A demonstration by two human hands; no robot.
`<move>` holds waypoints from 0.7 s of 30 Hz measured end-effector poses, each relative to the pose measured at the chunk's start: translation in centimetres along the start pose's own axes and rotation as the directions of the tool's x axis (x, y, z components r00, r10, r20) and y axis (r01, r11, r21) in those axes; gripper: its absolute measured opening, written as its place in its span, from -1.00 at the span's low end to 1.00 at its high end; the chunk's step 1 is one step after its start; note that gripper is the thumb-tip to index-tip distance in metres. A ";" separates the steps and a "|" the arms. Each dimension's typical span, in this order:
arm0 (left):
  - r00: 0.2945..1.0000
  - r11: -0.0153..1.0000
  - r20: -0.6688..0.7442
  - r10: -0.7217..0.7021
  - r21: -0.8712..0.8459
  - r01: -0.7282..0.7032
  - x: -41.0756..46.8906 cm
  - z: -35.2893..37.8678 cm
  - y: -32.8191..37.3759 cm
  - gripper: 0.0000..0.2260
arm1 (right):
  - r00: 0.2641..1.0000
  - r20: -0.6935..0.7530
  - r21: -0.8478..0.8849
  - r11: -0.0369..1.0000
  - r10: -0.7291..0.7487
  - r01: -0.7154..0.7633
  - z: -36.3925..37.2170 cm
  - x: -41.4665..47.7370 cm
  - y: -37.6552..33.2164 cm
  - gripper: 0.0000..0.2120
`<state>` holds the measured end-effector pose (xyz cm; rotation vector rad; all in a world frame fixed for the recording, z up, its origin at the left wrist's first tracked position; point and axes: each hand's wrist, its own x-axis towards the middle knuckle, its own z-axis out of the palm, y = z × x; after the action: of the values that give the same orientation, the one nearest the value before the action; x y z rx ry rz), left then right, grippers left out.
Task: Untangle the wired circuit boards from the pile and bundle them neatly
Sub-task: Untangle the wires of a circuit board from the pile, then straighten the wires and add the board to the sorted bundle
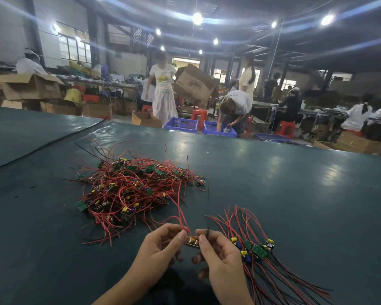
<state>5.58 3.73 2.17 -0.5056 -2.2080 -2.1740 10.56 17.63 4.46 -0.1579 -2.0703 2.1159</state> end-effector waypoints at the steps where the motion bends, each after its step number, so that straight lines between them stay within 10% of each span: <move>1: 1.000 1.000 -0.011 -0.016 -0.023 0.016 0.0 0.0 0.0 -0.76 | 1.000 0.007 0.010 1.000 0.006 -0.006 0.0 0.0 0.0 -0.86; 21: 0.993 0.972 0.039 -0.116 -0.202 0.121 -0.1 0.1 0.3 -0.73 | 0.986 -0.139 0.015 0.995 -0.093 0.096 -0.2 0.3 0.2 -0.85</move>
<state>5.71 3.82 2.40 -0.4181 -2.0904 -2.4853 10.31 17.84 4.24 -0.1929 -1.9365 2.0118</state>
